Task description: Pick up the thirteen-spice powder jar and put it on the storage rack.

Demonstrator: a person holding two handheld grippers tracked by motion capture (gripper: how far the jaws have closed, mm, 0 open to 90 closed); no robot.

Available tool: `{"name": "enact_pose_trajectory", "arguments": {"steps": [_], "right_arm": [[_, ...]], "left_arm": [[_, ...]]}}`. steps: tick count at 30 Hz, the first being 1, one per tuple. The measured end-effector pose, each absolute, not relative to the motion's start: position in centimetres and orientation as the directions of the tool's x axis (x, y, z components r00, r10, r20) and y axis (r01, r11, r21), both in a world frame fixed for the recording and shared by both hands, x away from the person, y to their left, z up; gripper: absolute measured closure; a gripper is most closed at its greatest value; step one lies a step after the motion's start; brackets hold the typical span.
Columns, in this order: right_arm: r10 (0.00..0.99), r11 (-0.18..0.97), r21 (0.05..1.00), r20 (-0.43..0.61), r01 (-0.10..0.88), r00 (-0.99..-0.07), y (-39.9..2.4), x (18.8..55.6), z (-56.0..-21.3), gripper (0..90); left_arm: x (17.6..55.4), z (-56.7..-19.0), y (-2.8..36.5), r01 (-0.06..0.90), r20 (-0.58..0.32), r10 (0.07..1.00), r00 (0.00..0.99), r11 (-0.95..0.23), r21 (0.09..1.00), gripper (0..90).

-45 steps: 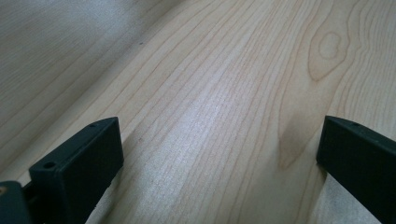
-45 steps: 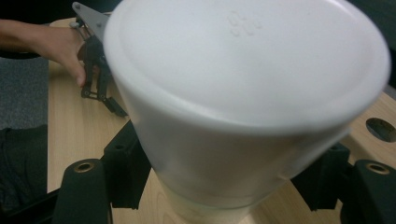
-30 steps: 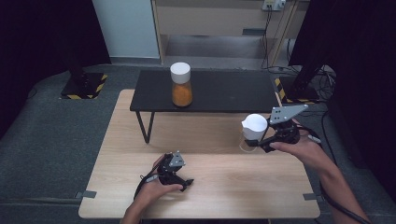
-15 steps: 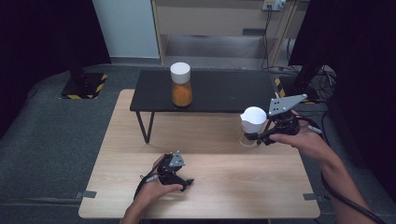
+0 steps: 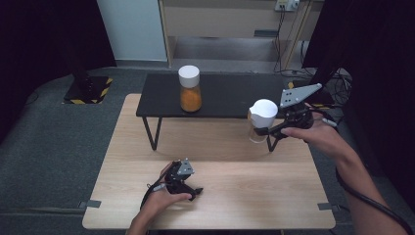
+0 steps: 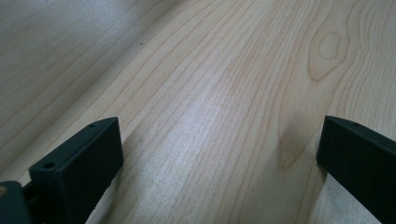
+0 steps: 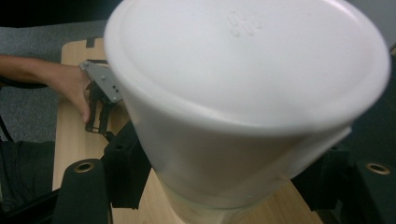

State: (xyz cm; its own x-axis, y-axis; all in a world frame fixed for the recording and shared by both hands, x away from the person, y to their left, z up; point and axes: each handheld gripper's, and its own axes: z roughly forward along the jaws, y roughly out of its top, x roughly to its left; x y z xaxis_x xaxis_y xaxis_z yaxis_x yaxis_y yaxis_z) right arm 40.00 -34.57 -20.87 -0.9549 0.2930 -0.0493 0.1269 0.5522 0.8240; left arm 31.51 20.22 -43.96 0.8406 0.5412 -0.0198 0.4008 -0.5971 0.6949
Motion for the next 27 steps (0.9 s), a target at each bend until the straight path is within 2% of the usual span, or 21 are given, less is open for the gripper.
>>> {"name": "enact_pose_trajectory", "arguments": {"steps": [15,27], "right_arm": [[0.314,0.55,0.825,-0.06,0.13,-0.947,-34.0,42.4,-18.5,31.3],[0.348,0.539,0.827,-0.047,0.159,-0.936,-34.0,44.5,-18.3,31.3]], "left_arm": [[31.5,-44.0,20.2,0.398,-0.017,0.54,0.841,-0.598,0.695,0.0],[31.5,-44.0,20.2,0.401,-0.02,0.541,0.841,-0.597,0.695,0.0]]}}
